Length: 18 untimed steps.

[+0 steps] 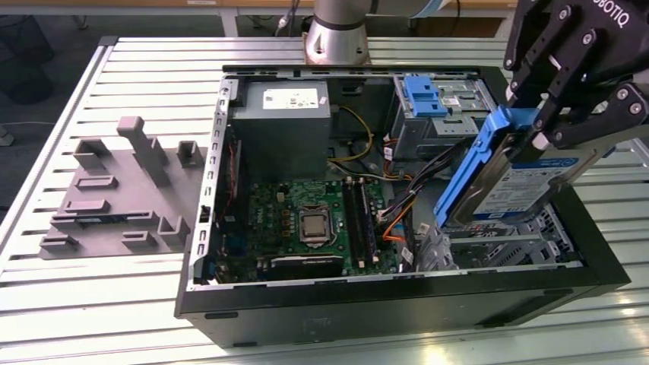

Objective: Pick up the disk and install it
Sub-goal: 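Insert the disk into the insertion slot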

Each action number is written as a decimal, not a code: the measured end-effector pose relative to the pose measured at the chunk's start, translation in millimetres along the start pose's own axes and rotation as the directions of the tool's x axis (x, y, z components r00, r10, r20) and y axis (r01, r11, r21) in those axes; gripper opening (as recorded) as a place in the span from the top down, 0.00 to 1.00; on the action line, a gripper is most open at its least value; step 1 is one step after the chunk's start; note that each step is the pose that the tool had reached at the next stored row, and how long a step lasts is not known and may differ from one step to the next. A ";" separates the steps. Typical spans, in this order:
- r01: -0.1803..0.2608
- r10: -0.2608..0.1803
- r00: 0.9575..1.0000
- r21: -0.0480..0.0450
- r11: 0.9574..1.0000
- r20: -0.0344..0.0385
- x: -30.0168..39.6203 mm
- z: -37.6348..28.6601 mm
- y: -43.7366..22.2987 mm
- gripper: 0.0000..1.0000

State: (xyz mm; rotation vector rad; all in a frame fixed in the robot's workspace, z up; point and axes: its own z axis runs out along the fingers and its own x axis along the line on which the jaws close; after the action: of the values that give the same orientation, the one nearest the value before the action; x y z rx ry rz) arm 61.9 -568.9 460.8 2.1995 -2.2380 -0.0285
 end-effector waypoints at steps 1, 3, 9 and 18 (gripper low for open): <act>0.000 0.000 1.000 0.000 1.000 0.000 0.1 0.8 -1.1 0.64; 0.000 0.000 1.000 0.000 1.000 0.000 0.1 1.1 -1.7 0.64; 0.000 0.000 1.000 0.000 1.000 0.000 0.1 1.3 -1.8 0.64; 0.000 0.000 1.000 0.000 1.000 0.000 0.0 5.1 -13.7 0.64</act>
State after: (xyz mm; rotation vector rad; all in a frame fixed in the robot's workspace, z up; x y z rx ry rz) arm 75.5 -569.0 455.5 2.1996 -2.2380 -0.0285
